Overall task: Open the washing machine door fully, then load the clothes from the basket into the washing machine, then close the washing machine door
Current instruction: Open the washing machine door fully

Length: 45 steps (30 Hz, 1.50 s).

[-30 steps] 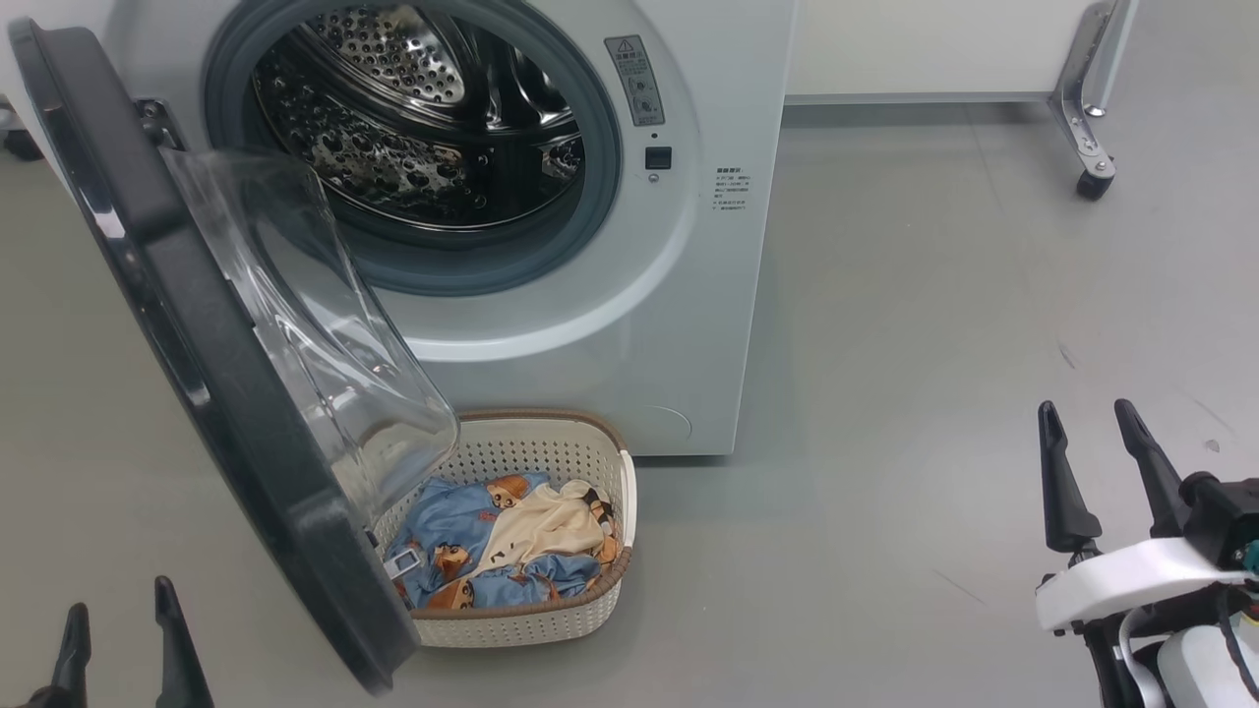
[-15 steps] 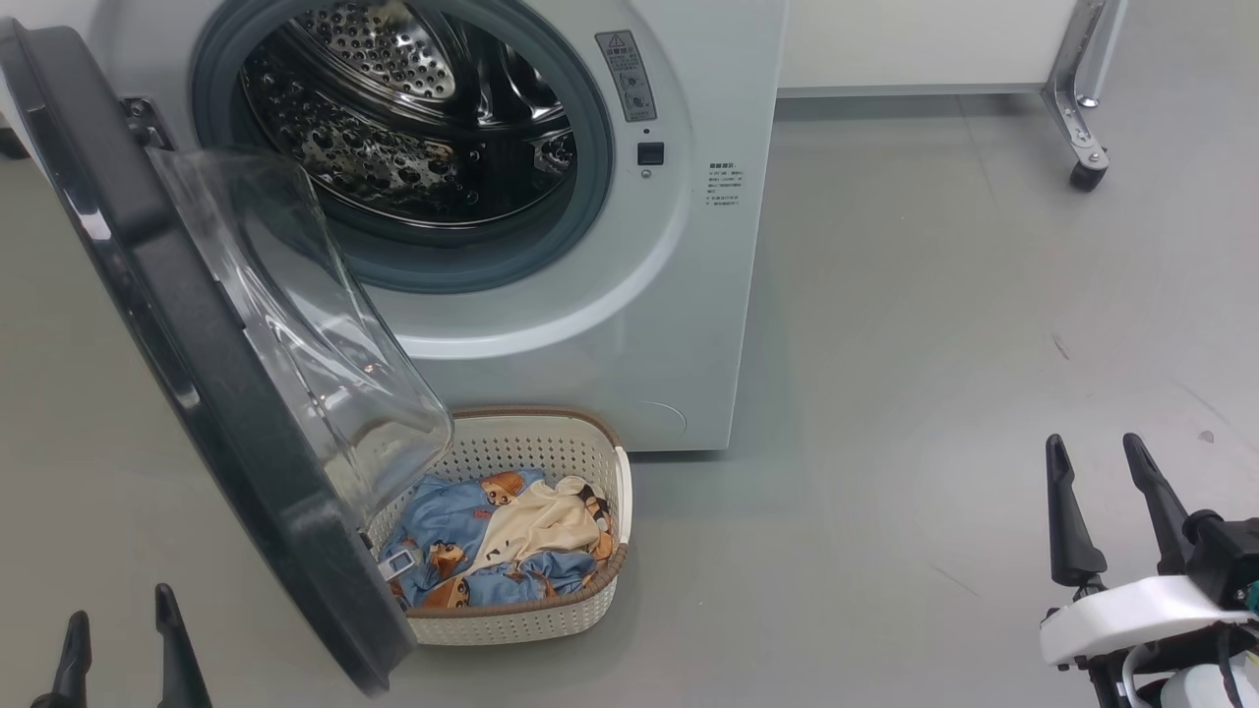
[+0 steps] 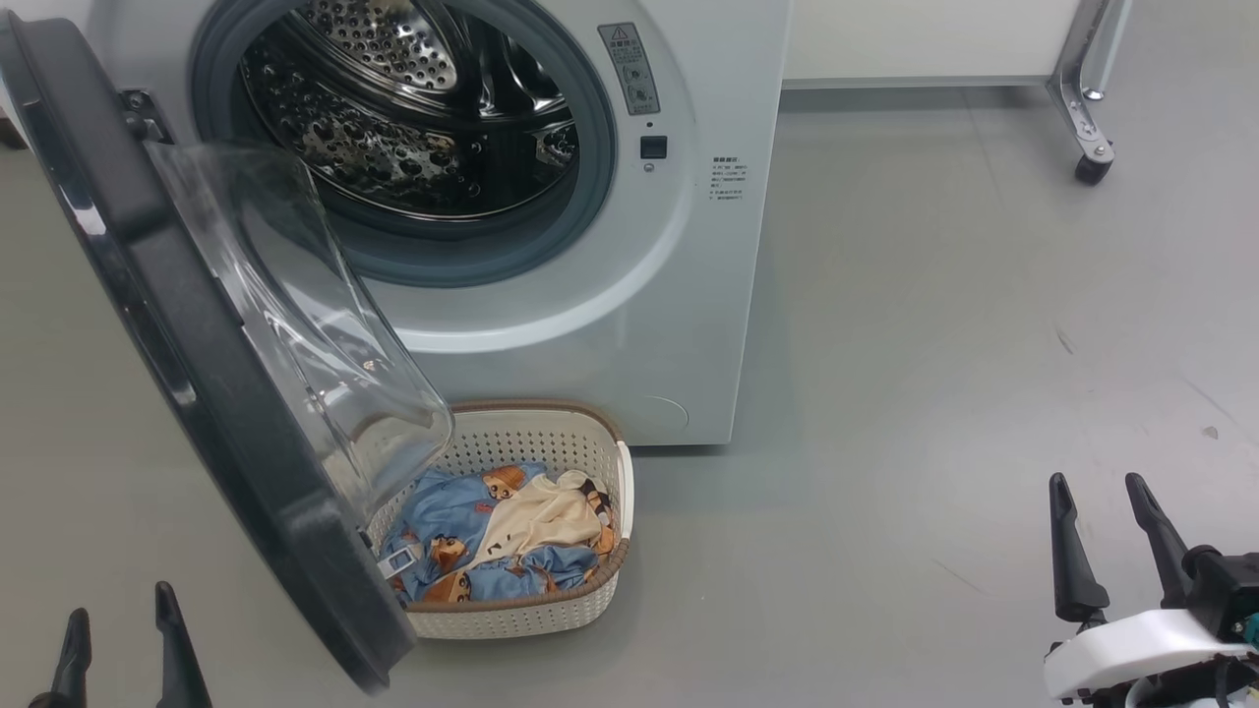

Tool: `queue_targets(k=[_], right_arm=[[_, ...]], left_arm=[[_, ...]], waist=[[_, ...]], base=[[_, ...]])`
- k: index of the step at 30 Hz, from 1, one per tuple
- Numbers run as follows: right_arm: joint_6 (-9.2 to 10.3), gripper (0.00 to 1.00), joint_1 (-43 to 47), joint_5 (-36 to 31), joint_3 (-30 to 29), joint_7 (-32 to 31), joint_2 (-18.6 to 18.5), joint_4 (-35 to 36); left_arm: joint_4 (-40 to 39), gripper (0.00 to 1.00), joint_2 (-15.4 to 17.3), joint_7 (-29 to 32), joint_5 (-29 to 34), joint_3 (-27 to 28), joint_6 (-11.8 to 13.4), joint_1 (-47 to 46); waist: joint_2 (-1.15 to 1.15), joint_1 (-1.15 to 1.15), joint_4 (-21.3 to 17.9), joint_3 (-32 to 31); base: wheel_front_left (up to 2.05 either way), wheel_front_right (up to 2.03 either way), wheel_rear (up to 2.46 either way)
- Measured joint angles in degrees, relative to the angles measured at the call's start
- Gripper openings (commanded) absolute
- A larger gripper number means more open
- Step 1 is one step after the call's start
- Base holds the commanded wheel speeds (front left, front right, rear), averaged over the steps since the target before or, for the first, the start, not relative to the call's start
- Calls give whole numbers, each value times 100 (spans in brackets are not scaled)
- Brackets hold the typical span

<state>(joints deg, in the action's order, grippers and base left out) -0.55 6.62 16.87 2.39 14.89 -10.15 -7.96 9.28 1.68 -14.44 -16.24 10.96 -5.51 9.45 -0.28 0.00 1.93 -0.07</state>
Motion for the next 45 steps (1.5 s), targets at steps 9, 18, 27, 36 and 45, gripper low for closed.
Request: queue_targets(k=[9,18,27,36,45], right_arm=[[-174,100,101,-156,-110,0,120,-335],[-292,100,99,-276,-253,0,232,-372],[-375,100,93,-388,-389,0,297,-408],[-466,100,90,-483,-494,0,341,-447],[-495,100,90,-543,-595,0,393,-458]], left_arm=[[-18,100,0,0,0,-13,-1,-1],[-20,100,0,0,0,-13,-1,-1],[-22,100,0,0,0,-22,-1,-1],[2,0,1,0,-26,-70,-2,-2],[-488,0,-1,0,-297,214,216,-110]], waist=[[0,0,45,33],[0,0,100,54],[0,0,138,63],[0,1,152,58],[0,0,179,64]], base=[[0,0,0],[0,0,0],[0,0,0],[0,0,0],[0,0,0]])
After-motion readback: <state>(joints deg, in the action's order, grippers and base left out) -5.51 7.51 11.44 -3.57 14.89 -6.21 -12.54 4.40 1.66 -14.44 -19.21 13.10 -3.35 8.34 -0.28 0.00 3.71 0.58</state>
